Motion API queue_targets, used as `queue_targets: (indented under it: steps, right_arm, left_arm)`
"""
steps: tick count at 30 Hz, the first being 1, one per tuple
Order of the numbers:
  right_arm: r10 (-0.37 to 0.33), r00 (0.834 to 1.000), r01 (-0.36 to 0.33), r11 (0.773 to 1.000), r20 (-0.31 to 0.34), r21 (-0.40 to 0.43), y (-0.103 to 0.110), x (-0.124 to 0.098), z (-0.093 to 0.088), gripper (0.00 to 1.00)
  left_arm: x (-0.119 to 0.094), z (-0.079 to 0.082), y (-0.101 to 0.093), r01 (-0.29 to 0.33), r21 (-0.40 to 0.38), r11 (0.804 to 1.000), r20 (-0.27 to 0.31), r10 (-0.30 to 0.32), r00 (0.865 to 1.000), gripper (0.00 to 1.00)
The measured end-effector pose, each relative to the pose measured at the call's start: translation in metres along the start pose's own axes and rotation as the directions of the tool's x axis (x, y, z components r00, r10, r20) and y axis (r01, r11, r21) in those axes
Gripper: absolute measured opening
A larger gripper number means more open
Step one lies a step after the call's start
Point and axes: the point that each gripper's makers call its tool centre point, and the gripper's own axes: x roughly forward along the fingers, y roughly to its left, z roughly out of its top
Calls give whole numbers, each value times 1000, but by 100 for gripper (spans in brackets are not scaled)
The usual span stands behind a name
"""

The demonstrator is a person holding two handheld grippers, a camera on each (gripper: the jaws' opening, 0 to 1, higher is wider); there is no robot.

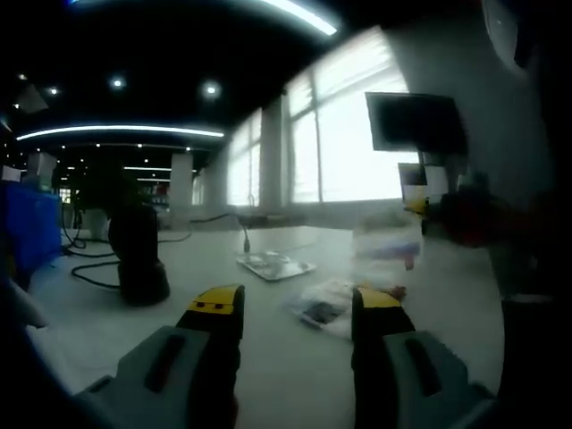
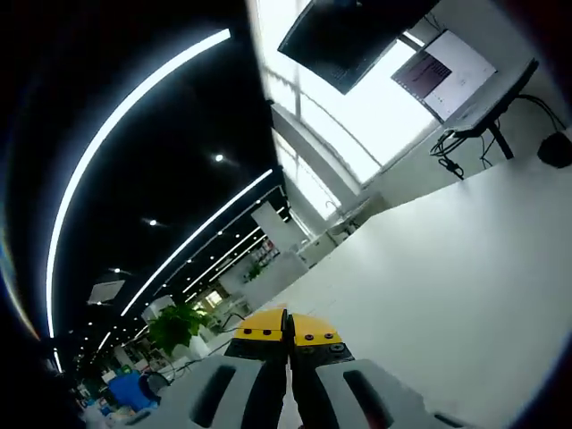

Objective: Clip sheet goods on table flip sheet goods clip sheet goods scan sheet goods put sheet goods back to table

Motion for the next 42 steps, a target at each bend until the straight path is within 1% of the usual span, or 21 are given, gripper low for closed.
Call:
queue_targets:
  steps: [3, 4, 6, 9, 14, 17, 18, 20, 29, 34, 35, 37, 42]
  right_arm:
    - [-27, 1000, 27, 998, 8, 50, -11, -1, -1, 0]
    - [-51, 999, 50, 996, 12, 80, -18, -2, -1, 0]
    - [-64, 998, 63, 993, 6, 101, -27, -1, -2, 0]
    - [-90, 996, 90, 983, -2, 158, -36, -3, -7, 0]
    - [-137, 991, 133, 970, 3, 205, -55, -7, -10, 0]
    - [-154, 988, 150, 965, 1, 216, -59, -8, -13, 0]
    - [-162, 987, 158, 960, -3, 232, -56, -10, -16, 0]
    - [-178, 984, 175, 950, -13, 259, -61, -11, -19, 0]
    - [-238, 970, 239, 919, -44, 313, -71, -19, -30, 0]
    - [-249, 967, 252, 916, -50, 313, -77, -20, -30, 0]
    - [-259, 964, 263, 909, -59, 323, -80, -21, -32, 0]
    - [-259, 963, 267, 899, -69, 349, -83, -22, -34, 0]
    - [-274, 958, 288, 897, -89, 335, -87, -25, -40, 0]
  left_arm:
    - [0, -1, 0, 1, 2, 1000, -6, -1, 1000, 41]
    - [1, -1, 0, 1, 2, 1000, -7, -1, 1000, 41]
    - [1, -1, 0, 0, 2, 1000, -6, 0, 1000, 41]
    - [0, -1, 1, -2, -1, 1000, -4, 2, 1000, 41]
    - [0, -1, 0, -1, -1, 1000, -2, 1, 1000, 41]
    - [0, 0, 0, 0, -2, 1000, -1, 0, 1000, 41]
    - [0, 0, 0, 0, -2, 1000, -1, 0, 1000, 41]
    - [0, 0, 0, 1, -1, 1000, -1, -1, 1000, 41]
    - [-1, 0, 1, -5, 0, 1000, 2, 5, 1000, 41]
    - [-1, 0, 0, -4, -2, 1000, 2, 4, 1000, 41]
    - [-1, 0, 0, -3, -1, 1000, 1, 3, 1000, 41]
    - [-1, 0, 0, -3, -1, 1000, 1, 3, 1000, 41]
    - [-1, 0, 1, -5, -3, 1000, 2, 5, 1000, 41]
